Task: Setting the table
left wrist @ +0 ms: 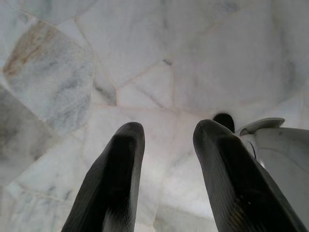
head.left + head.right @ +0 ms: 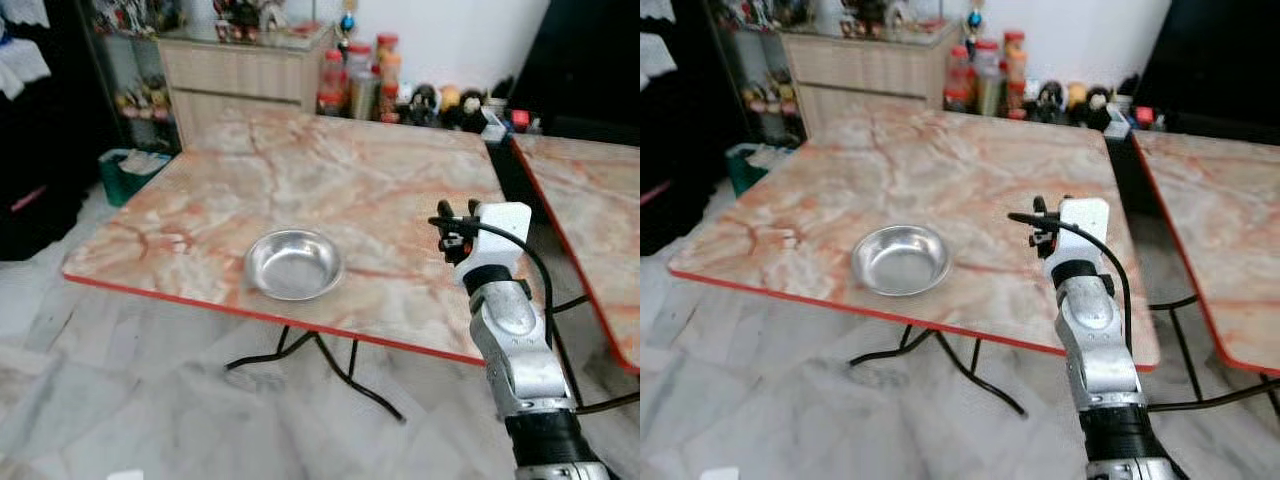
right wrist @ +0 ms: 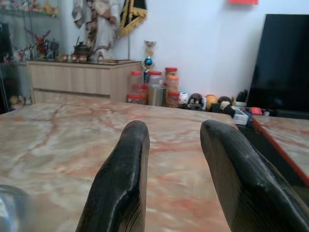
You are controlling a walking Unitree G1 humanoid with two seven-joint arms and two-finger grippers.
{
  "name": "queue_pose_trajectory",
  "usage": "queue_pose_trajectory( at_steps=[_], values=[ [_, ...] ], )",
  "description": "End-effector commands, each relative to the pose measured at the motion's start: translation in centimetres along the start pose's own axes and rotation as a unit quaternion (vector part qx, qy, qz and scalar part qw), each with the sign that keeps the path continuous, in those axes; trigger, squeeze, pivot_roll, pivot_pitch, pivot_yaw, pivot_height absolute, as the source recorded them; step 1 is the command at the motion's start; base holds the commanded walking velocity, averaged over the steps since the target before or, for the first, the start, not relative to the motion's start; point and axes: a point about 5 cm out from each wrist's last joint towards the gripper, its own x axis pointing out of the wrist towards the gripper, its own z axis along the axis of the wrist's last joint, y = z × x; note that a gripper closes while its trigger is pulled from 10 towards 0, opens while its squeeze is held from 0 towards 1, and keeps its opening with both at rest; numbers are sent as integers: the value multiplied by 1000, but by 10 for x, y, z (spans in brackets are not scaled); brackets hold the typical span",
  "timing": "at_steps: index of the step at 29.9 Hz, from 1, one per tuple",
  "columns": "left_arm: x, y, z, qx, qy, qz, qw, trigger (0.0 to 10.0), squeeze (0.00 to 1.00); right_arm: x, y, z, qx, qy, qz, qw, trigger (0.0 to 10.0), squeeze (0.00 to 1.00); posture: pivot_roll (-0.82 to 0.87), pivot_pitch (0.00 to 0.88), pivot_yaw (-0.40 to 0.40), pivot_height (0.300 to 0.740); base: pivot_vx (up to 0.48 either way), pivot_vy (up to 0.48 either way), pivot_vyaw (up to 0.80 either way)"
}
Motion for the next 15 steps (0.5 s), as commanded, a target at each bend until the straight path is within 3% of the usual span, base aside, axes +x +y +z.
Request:
queue_pose_trajectory(
  at_steps=[1, 3, 15],
  values=[
    [0, -8, 2, 2, -3, -12, 1000, 10000, 0, -2, -9, -3, -1, 9, -11, 1000, 10000, 0, 5, 0, 4, 732, 0, -480, -800],
    [0, -8, 2, 2, -3, -12, 1000, 10000, 0, -2, -9, -3, -2, 9, -11, 1000, 10000, 0, 5, 0, 4, 732, 0, -480, -800],
    [1, -11, 5, -2, -3, -15, 1000, 10000, 0, -1, -1, 3, -6, -8, 9, 1000, 10000, 0, 4, 0, 3, 732, 0, -480, 0]
  ],
)
